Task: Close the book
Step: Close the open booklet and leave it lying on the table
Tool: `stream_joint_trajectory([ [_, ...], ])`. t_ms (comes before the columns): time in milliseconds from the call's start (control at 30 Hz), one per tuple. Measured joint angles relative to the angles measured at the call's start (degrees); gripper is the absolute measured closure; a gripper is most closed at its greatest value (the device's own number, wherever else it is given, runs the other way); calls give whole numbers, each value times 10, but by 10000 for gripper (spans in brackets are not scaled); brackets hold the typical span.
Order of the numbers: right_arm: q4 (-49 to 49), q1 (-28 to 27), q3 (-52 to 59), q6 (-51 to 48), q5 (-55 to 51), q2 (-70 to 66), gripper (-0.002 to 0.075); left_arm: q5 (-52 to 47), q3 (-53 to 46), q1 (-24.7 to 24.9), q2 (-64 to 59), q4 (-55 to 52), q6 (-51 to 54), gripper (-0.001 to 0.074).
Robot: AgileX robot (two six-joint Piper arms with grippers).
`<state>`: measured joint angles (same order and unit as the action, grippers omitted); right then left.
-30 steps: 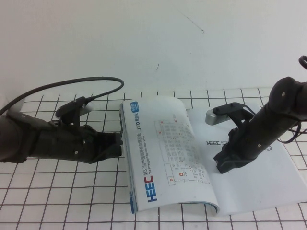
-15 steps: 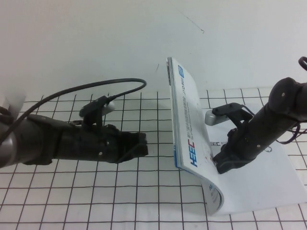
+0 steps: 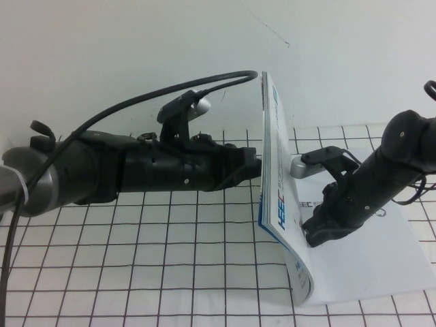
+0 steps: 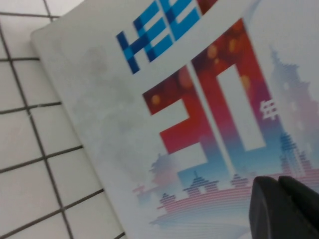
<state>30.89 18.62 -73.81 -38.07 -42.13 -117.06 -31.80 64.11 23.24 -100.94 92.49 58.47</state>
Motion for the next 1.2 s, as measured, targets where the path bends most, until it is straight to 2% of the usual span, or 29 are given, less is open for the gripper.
stream_joint_trajectory([
  [400, -24, 1, 0, 8, -6, 22, 729, -36, 25, 0, 0, 23, -10, 738],
  [600, -142, -7, -19, 102, -32, 94, 729, -37, 25, 0, -1, 23, -14, 738],
  [867, -284, -41, -98, 185, -76, 279, 729, -45, 26, 14, -2, 9, -19, 738],
  [1067, -328, -41, -120, 187, -103, 414, 729, -52, 26, 17, 36, -117, -45, 738],
  [1200, -335, -41, -93, 182, -108, 501, 729, -47, 26, 17, 119, -310, -146, 738],
])
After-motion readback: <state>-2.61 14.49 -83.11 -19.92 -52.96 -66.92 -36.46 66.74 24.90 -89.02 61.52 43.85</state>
